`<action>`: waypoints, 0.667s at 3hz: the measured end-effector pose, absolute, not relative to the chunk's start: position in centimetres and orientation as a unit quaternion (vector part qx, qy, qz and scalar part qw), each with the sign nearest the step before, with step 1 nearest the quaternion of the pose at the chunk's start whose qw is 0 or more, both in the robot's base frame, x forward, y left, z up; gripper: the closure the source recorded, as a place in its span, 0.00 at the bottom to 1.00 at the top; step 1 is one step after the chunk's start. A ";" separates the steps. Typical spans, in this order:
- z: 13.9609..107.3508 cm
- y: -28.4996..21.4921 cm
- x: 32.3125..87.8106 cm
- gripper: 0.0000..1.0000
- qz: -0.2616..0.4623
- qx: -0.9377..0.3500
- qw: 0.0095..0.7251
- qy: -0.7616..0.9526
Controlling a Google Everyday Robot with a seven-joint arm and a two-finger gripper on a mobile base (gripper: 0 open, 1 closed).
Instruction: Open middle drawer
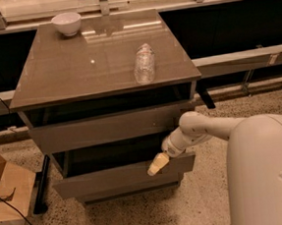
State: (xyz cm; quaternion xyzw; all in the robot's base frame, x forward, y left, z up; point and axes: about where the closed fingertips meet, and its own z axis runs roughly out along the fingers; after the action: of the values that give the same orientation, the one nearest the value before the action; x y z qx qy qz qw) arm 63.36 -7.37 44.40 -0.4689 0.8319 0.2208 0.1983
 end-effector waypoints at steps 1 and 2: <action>43.5 -8.5 62.5 0.00 0.213 -0.485 0.138 0.837; 42.9 -9.6 60.7 0.18 0.210 -0.494 0.089 0.839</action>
Offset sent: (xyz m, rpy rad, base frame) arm -0.0474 -0.0387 -0.0177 -0.2036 0.2533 0.1139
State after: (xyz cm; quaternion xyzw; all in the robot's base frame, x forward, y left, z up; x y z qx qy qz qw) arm 60.69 -9.56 42.90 -0.4935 0.8392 0.2104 0.0891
